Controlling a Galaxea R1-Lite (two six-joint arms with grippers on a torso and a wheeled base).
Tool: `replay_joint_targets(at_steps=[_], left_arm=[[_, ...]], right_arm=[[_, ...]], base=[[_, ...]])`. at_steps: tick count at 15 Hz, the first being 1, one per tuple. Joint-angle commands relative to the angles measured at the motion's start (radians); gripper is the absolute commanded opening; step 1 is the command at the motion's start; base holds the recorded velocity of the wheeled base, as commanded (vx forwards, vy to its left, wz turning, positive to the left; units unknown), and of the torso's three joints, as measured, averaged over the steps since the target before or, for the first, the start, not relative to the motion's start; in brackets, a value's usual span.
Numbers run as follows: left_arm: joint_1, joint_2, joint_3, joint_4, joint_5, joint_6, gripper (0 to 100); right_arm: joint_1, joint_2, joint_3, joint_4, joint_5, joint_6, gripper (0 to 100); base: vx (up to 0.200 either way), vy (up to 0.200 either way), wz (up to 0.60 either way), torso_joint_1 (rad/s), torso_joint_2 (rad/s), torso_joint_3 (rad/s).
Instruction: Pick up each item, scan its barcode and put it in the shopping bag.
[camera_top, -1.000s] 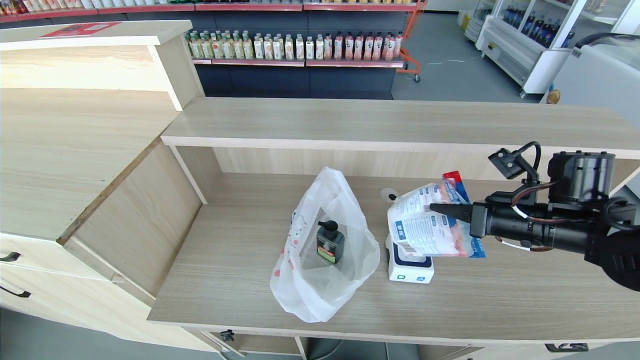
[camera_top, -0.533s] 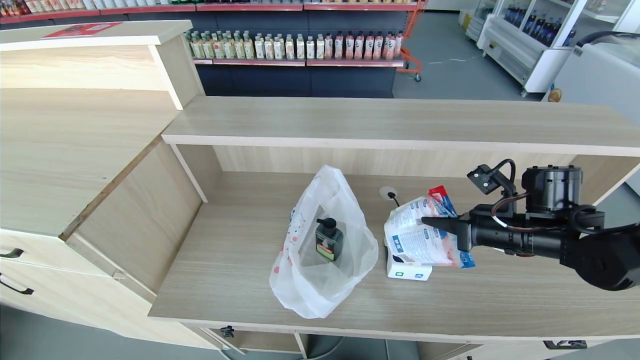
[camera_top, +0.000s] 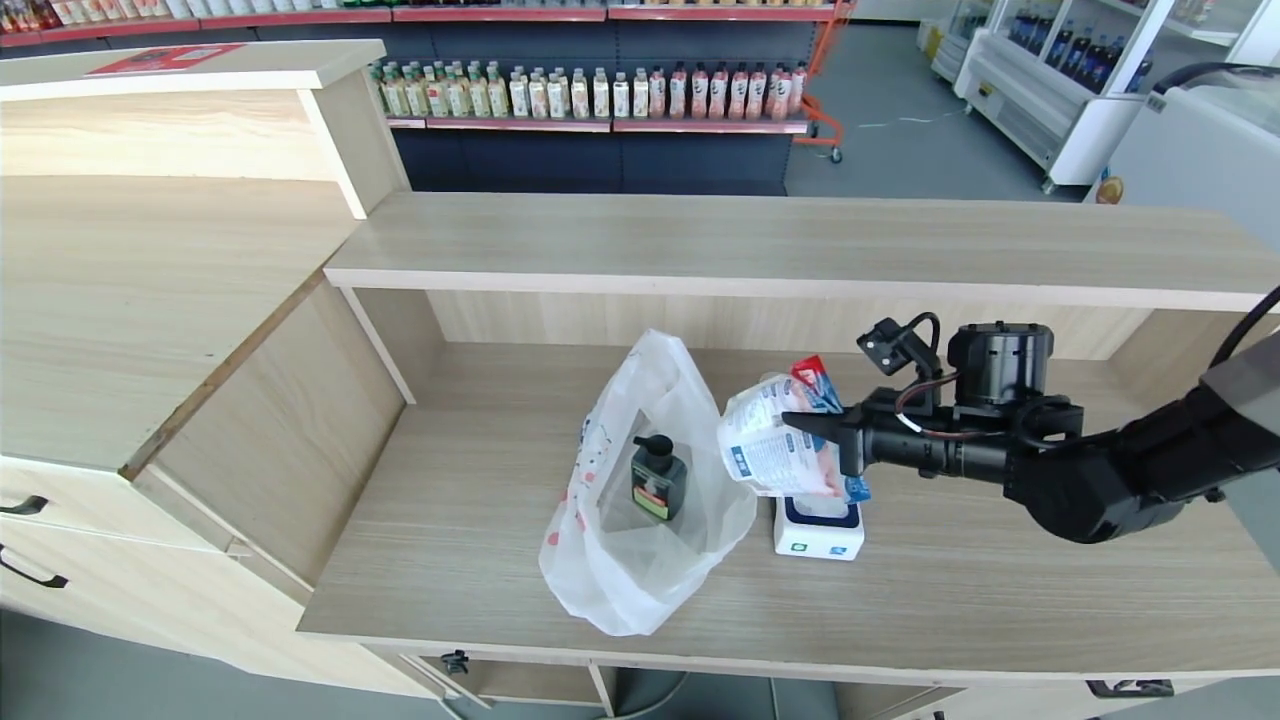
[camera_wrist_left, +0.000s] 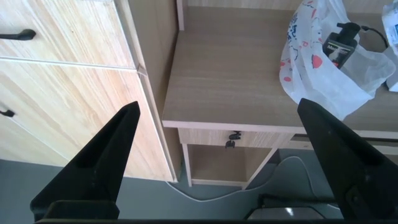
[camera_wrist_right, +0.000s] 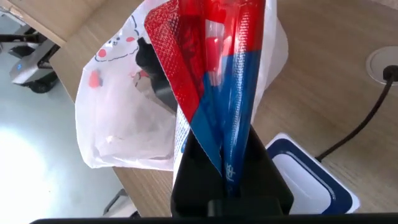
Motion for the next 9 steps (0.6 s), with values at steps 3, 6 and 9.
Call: replay_joint_targets(at_steps=[3,6,9], left_arm=[[0.000,0.000,0.000,0.000,0.000,0.000,100],[0.000,0.000,0.000,0.000,0.000,0.000,100],[0.000,0.000,0.000,0.000,0.000,0.000,100]], right_arm=[[0.059,0.131,-0.111,-0.008,0.001,-0.005,0],[0.075,0.207,-0.193,-0.019,-0.001,-0.029,0],[0.084,0.257,-0.250,-0.017,-0.001,-0.043,0]], base=[[0.000,0.000,0.00,0.000,0.00,0.000],[0.000,0.000,0.00,0.000,0.00,0.000],[0.000,0.000,0.00,0.000,0.00,0.000]])
